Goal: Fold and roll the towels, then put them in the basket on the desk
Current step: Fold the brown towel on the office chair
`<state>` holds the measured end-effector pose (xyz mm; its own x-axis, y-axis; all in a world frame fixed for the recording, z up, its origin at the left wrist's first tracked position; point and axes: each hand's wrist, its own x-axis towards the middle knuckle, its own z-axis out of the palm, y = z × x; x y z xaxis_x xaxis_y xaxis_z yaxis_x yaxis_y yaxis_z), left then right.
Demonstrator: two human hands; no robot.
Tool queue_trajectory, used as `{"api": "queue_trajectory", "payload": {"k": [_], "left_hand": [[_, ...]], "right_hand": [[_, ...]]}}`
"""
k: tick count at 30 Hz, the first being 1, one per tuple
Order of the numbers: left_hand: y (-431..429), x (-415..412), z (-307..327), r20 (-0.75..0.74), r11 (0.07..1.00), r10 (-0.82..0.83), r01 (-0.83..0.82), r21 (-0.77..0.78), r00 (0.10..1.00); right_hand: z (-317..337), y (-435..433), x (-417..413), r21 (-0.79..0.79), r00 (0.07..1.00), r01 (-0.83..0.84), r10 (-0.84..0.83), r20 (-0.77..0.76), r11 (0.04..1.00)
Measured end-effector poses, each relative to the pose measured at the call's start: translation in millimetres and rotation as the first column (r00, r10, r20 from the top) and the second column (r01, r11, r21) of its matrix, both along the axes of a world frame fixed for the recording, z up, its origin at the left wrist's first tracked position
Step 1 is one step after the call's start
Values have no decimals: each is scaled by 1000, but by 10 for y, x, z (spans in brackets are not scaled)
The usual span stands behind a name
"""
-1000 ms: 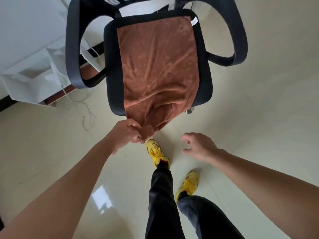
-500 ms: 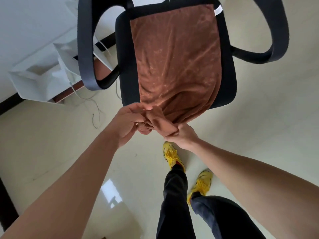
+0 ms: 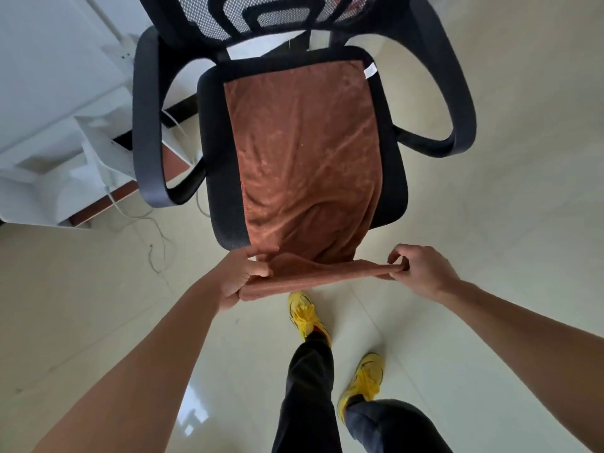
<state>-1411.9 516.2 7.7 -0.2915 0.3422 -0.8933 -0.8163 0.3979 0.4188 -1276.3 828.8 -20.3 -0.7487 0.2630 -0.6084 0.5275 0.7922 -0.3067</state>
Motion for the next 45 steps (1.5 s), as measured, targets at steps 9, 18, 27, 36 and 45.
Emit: {"api": "queue_trajectory", "payload": {"k": [9,18,27,36,45], "left_hand": [[97,859,225,-159,908,-411,388,-157,898],[23,1519,213,-358,657,-734,467,-592,577],[-47,2000,305,-285,477,-869,533,-699,404],[-38,2098,252,-195,364,-926,635,-681,322],[-61,1716,184,-260,408,-908,552,-728,328]], "right_hand": [[231,129,885,41,998,-9,12,-60,999],[561,108,1475,190,964,-151,187,-188,970],[696,111,1792,270,953,-263,293,-76,926],[638,114,1842,282,931,-366,345,120,887],[626,242,1463,278,951,-309,299,77,909]]}}
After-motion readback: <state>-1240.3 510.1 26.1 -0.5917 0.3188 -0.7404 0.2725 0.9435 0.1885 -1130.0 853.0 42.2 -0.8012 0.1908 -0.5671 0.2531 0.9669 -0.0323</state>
